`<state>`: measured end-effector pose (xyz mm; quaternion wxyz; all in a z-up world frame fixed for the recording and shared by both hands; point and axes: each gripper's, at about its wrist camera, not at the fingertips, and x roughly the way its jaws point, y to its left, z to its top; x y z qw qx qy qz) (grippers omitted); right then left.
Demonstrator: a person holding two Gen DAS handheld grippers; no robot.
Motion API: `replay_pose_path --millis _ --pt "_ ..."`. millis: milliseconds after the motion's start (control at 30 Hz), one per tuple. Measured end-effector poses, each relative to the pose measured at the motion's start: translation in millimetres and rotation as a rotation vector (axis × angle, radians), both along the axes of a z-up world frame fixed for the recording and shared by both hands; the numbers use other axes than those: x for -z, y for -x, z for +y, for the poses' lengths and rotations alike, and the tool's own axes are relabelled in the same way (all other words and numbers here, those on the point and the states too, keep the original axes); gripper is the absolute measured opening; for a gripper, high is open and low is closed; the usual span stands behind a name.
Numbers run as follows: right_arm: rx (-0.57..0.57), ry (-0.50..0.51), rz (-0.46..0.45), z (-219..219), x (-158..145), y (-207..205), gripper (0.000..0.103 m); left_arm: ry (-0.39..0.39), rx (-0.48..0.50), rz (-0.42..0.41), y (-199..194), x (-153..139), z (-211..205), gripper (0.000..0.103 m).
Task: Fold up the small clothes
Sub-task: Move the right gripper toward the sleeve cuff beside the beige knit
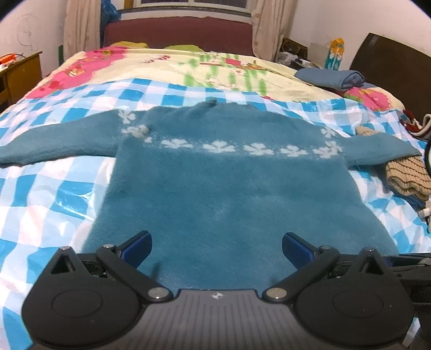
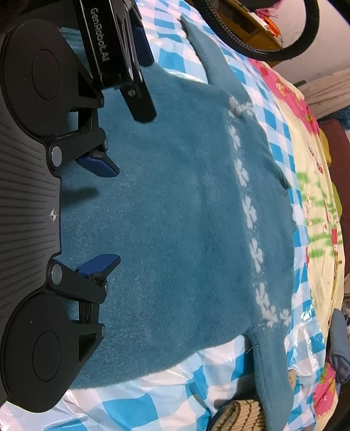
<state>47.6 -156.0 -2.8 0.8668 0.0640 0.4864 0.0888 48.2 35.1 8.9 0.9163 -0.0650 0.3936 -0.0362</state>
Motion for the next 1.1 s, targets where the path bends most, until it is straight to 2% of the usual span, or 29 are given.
replay_pose_path --millis 267,567,833,1100 --pt "0.054 -0.003 -0.030 -9 -7 7 0.064 0.000 -0.019 0.003 3 1 10 0.103" --pt "0.029 0.017 -0.063 -11 -21 23 0.064 0.031 -0.028 -0.034 14 -10 5 0.103" --pt "0.037 -0.017 -0.115 -25 -34 41 0.065 -0.005 0.004 -0.064 27 -20 -12 0.103" --pt "0.088 -0.061 -0.134 -54 -38 42 0.067 -0.049 0.072 -0.066 18 -24 -43 0.103"
